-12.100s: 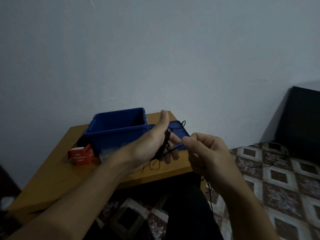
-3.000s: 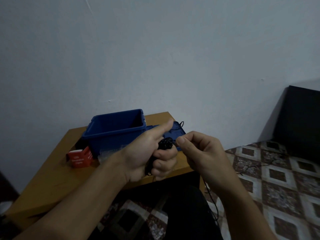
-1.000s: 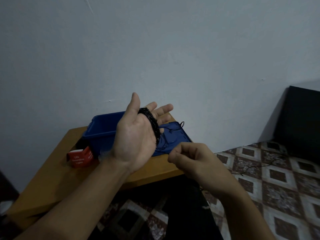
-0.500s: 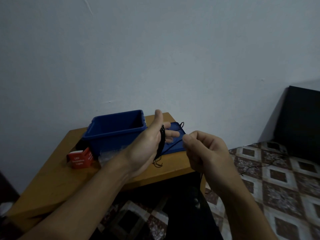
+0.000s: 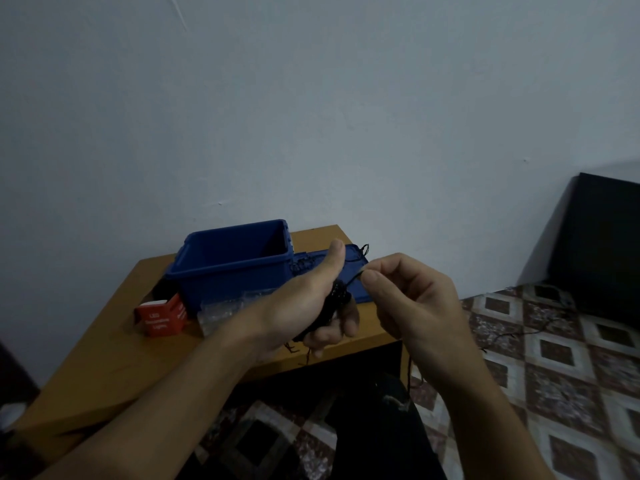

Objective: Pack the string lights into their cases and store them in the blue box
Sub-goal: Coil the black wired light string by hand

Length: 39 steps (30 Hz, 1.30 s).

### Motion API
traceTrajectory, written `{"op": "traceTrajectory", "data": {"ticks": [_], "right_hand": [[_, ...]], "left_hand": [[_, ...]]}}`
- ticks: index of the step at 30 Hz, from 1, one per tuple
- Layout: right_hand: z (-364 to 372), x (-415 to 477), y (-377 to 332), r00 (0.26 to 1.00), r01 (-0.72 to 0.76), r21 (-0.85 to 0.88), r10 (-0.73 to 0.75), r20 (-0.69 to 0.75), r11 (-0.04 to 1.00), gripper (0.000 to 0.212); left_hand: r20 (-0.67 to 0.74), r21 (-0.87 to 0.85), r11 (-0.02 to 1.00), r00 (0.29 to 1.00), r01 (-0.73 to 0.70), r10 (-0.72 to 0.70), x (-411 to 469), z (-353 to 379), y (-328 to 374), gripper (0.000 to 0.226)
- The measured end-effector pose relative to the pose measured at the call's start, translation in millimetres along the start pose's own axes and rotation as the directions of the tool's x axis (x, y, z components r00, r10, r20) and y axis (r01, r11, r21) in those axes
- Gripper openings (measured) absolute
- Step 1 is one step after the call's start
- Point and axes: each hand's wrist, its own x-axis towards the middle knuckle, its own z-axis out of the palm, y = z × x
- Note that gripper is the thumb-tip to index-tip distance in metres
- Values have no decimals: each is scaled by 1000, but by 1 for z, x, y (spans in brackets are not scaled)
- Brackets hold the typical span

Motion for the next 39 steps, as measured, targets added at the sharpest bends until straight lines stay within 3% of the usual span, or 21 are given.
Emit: {"op": "traceTrajectory", "data": {"ticks": [3,7,12,19,29,39], "right_hand": [[-1,2,5,1000,15,-70,-16,-8,997,14],[-1,2,6,999,27,14,-27,26,1000,15],[0,2,6,999,6,-20,-5,40,1000,18],[-2,2,6,996,-33,-59,38,81,998,25],[-2,2,10,988,-63,-87,75,135,994,31],[-2,2,13,980,-86,-122,106,168,989,21]], "left_hand": [[22,2,1000,1000,-9,8,-1,-1,1,83],[94,-38,999,995,-14,18,-3,-2,2,78],[216,-224,974,974,-24,74,-5,-3,5,74],[266,-431,901,949,-42,172,-7,-5,4,70],[281,-739,670,871,-72,404,-4,-13,0,69],[175,-882,458,826,-111,536,-1,-19,-2,66]]}}
